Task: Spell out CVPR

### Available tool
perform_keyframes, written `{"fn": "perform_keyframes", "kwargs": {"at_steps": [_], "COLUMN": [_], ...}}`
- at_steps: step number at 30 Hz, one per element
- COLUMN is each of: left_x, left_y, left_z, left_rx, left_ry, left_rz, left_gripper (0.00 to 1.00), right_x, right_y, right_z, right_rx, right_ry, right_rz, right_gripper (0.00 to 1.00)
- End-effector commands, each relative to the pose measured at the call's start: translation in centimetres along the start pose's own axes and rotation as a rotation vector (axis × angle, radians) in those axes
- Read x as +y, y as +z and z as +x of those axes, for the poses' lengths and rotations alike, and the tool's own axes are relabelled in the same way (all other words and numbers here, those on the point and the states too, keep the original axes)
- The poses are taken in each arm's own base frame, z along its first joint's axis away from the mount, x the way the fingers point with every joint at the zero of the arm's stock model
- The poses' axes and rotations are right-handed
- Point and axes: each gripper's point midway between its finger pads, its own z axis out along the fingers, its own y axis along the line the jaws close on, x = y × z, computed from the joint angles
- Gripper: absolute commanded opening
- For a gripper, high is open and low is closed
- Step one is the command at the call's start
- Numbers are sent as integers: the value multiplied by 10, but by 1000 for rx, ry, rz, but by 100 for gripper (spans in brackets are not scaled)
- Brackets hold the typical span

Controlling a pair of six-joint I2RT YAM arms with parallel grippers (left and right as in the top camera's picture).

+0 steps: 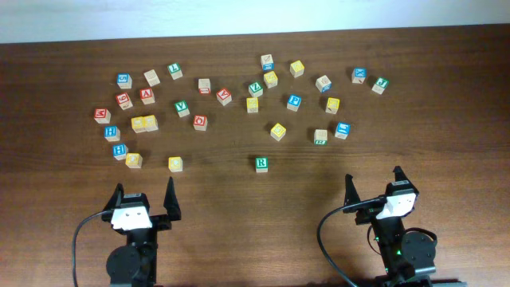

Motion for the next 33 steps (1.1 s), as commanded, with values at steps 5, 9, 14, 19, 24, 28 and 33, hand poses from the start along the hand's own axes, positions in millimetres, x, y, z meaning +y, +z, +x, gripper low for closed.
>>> {"fn": "perform_keyframes", "kwargs": {"at_steps": [5, 9, 14, 19, 24, 28, 33], "left_x": [1, 1, 1, -11, -85, -95, -95], "left_y": [0, 0, 0, 0, -29, -64, -75], "left_z": [1, 1, 1, 0, -52, -117, -154], "left_rx": [2, 2, 2, 0, -224, -541, -561], "left_ry": [-10, -10, -10, -11, 28, 102, 106], "left_rz": [-3, -3, -3, 66, 521, 594, 590], "left_gripper": [99, 99, 99, 99, 99, 99, 99], "right_x": [-5, -5, -5, -5, -5, -5, -5], "right_y": [0, 0, 0, 0, 0, 0, 0], "right_z": [2, 2, 2, 2, 2, 2, 2], "right_rx": [3, 3, 3, 3, 3, 3, 3], "right_ry": [4, 4, 4, 4, 4, 4, 4], "right_rz": [24, 24, 24, 24, 24, 24, 24], "right_gripper": [98, 98, 98, 98, 98, 98, 98]}}
